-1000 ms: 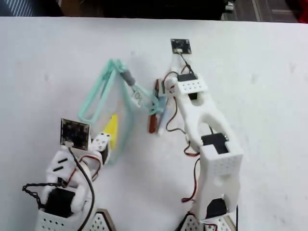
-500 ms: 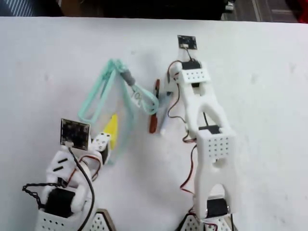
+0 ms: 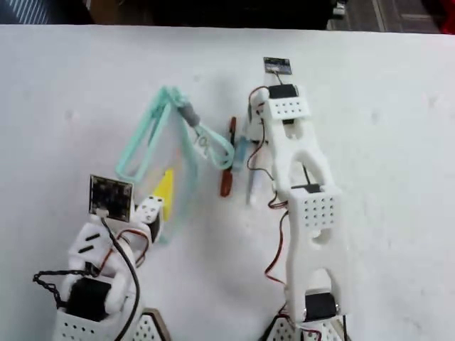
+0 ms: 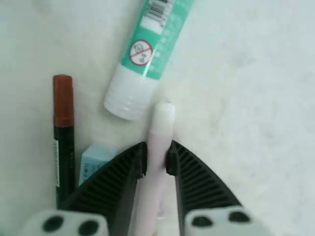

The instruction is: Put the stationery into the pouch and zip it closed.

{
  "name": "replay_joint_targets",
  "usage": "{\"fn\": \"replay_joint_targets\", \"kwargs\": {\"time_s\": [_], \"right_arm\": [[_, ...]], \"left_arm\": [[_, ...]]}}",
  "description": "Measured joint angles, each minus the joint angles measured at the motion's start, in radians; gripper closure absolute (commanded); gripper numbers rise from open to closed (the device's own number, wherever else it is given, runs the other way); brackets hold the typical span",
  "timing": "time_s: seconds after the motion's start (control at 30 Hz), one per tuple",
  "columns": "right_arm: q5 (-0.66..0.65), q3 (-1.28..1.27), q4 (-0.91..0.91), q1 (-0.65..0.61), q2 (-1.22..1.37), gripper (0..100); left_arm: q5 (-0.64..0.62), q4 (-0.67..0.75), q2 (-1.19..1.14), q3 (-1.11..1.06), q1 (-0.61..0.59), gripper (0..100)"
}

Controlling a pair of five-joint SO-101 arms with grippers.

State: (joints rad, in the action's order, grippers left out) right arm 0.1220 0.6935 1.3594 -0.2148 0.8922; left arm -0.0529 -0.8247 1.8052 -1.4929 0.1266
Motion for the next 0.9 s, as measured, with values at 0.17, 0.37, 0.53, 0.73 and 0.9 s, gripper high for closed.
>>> {"fn": "replay_joint_targets", "kwargs": {"time_s": [0.17, 0.37, 0.53, 0.73, 0.9], "right_arm": [[0.000, 0.000, 0.023, 0.000, -0.003, 98.1], [-0.002, -0.006, 0.132, -0.003, -0.126, 98.1], [0.002, -0.006, 0.209, 0.009, -0.347, 98.1], [0.002, -0.006, 0.292, 0.003, -0.598, 98.1], [0.002, -0.006, 0.308, 0.006, -0.772, 98.1]], "left_arm": [[0.000, 0.000, 0.000, 0.000, 0.000, 83], [0.000, 0.000, 0.000, 0.000, 0.000, 83], [0.000, 0.000, 0.000, 0.000, 0.000, 83], [0.000, 0.000, 0.000, 0.000, 0.000, 83], [0.000, 0.000, 0.000, 0.000, 0.000, 83]]}}
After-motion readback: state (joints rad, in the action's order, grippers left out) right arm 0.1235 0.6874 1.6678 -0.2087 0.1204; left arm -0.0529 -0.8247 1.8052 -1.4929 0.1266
